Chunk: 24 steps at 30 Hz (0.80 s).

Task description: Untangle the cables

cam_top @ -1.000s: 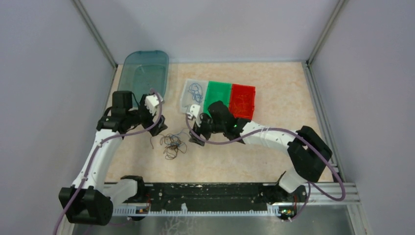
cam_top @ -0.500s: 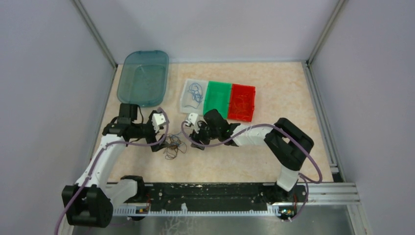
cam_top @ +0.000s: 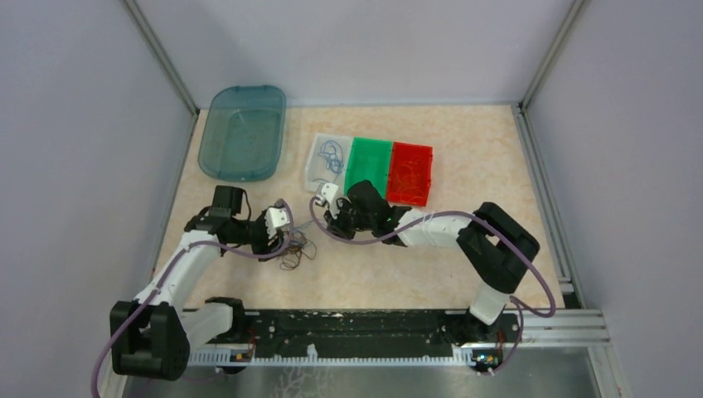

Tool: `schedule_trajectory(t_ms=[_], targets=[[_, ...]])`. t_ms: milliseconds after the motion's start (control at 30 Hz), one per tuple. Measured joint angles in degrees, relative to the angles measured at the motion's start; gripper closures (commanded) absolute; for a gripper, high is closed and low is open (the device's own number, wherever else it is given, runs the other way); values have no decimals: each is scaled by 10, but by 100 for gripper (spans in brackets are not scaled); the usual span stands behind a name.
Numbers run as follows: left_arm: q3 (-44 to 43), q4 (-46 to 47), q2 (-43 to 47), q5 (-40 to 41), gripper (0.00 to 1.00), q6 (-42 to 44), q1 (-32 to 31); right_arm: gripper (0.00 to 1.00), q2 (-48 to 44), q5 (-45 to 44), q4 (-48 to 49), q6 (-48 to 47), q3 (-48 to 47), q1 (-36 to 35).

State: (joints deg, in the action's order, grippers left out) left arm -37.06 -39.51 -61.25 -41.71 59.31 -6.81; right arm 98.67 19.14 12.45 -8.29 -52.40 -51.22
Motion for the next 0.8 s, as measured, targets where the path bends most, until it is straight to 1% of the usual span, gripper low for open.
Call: schedule_trajectory(t_ms=[67, 100, 167, 233, 267, 333, 533, 567, 600, 800], targets=[[7, 10, -2, 1, 50, 2, -3, 100, -28, -3, 1, 7, 0, 0], [9, 14, -2, 1, 56, 2, -6, 100, -44, -4, 2, 10, 0, 0], [14, 26, -3, 1, 72, 3, -14, 100, -71, -5, 9, 18, 0, 1], [18, 40, -3, 3, 91, 1, -23, 100, -96, -4, 17, 26, 0, 3], [20, 48, -3, 5, 93, -1, -26, 100, -108, -4, 17, 32, -1, 4], [22, 61, -3, 12, 94, -4, -28, 100, -125, -2, 18, 44, -2, 9], [22, 77, 5, 49, 94, -4, -28, 100, -175, 12, 14, 90, -10, 52], [22, 77, 10, 55, 98, -3, -28, 100, -182, 14, 14, 98, -15, 61], [22, 77, 15, 59, 100, -3, -28, 100, -186, 15, 14, 101, -19, 66], [43, 78, 34, 86, 100, 6, -28, 100, -217, 20, 8, 121, -56, 80]])
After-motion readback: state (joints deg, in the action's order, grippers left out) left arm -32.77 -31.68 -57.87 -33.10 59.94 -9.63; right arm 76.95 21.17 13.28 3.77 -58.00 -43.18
